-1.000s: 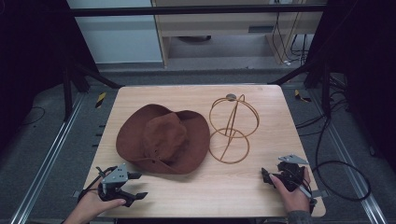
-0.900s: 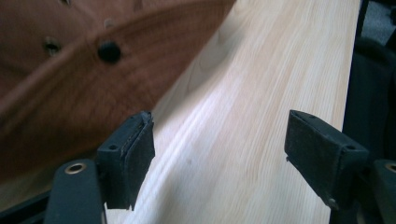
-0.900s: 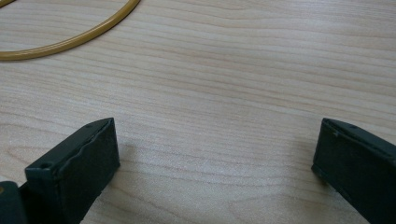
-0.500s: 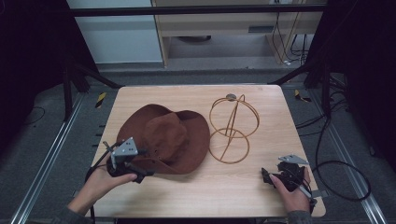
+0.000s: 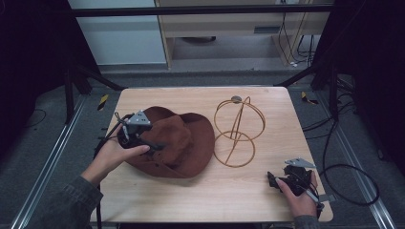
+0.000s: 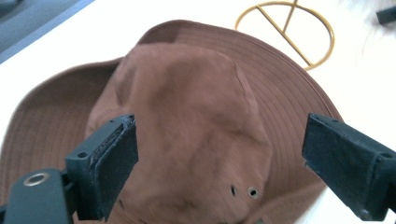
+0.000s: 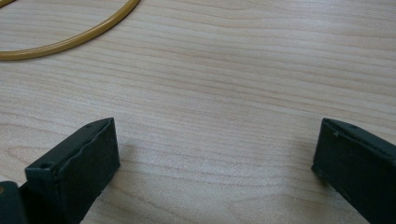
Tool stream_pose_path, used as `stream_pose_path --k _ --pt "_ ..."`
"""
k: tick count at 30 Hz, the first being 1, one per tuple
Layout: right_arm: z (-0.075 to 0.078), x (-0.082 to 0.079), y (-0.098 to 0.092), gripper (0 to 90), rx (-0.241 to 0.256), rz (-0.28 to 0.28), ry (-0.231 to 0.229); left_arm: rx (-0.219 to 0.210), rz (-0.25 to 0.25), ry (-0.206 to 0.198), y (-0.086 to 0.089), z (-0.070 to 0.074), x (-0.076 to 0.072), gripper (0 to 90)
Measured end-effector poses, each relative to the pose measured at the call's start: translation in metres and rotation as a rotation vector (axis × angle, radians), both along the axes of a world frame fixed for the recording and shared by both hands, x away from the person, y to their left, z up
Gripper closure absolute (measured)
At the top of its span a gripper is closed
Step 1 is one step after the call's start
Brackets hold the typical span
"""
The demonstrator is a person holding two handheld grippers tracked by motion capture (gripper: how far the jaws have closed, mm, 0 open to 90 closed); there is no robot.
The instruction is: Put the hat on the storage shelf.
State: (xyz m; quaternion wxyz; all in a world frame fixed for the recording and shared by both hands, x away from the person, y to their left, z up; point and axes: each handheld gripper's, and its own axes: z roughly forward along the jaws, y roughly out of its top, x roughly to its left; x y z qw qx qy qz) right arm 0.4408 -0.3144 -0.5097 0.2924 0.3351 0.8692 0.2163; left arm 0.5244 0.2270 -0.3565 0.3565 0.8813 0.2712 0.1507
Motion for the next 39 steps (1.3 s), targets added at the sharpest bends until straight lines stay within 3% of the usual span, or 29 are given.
stream_pose_path --k 9,12,16,26,39 --pt "0.000 0.000 0.000 0.5 0.000 0.000 0.000 0.038 0.004 0.005 -0.015 0.008 0.020 6.6" --pt "0.000 0.000 0.000 0.5 -0.001 0.000 0.000 0.070 -0.003 0.027 -0.022 0.002 0.027 6.0" --pt "0.000 0.000 0.000 0.5 0.000 0.000 0.000 0.075 0.002 0.041 -0.024 -0.003 0.034 5.9" --pt "0.000 0.000 0.000 0.5 0.000 0.000 0.000 0.133 0.017 0.098 -0.026 -0.021 0.059 5.3" --pt "0.000 0.000 0.000 0.5 0.000 -0.001 0.002 0.209 -0.002 0.114 -0.033 -0.035 0.070 5.2"
